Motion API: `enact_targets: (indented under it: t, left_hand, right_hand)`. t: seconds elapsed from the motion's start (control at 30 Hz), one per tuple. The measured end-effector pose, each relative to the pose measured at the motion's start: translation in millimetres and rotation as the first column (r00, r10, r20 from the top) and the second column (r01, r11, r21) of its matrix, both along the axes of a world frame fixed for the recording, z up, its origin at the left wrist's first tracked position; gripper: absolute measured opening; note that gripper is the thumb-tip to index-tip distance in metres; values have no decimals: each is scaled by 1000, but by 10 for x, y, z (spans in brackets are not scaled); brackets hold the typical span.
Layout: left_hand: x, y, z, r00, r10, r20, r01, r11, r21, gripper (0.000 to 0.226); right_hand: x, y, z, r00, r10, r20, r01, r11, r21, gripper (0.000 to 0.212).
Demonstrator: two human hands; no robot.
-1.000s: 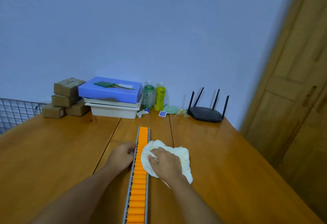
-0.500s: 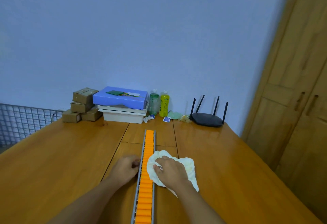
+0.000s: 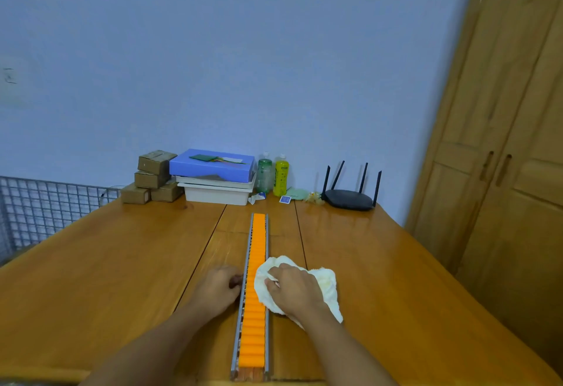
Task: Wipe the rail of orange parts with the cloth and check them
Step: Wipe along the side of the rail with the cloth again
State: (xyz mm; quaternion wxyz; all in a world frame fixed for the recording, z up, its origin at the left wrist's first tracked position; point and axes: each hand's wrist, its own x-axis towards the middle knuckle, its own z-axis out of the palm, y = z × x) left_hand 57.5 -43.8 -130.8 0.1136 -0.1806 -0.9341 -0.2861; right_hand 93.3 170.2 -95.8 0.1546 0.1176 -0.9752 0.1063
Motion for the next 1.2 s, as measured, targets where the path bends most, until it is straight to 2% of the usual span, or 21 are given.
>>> enact_targets:
  t: [0.63, 0.83, 1.03, 1.13, 1.2]
  left_hand:
    - [1169, 17, 17, 996, 81, -27, -82, 996, -29, 19]
    - [1518, 3, 15, 996, 85, -19, -86, 994, -61, 28]
    - [1882, 15, 11, 995, 94, -40, -97, 991, -90, 21]
    - [2040, 11, 57, 994, 80, -70, -91, 980, -178, 11]
    - [2143, 6, 150, 994, 76, -81, -92, 972, -215, 12]
  right_hand:
    - [1063, -108, 18, 999, -30, -38, 32, 998, 50, 36]
    - [1430, -146, 13, 998, -37, -47, 40, 997, 61, 37]
    - [1818, -175, 60, 998, -13, -60, 21, 991, 132, 36]
    - [2003, -183, 106, 999, -12, -50, 21, 984, 176, 37]
    - [2115, -192, 148, 999, -1, -53, 12, 977, 214, 36]
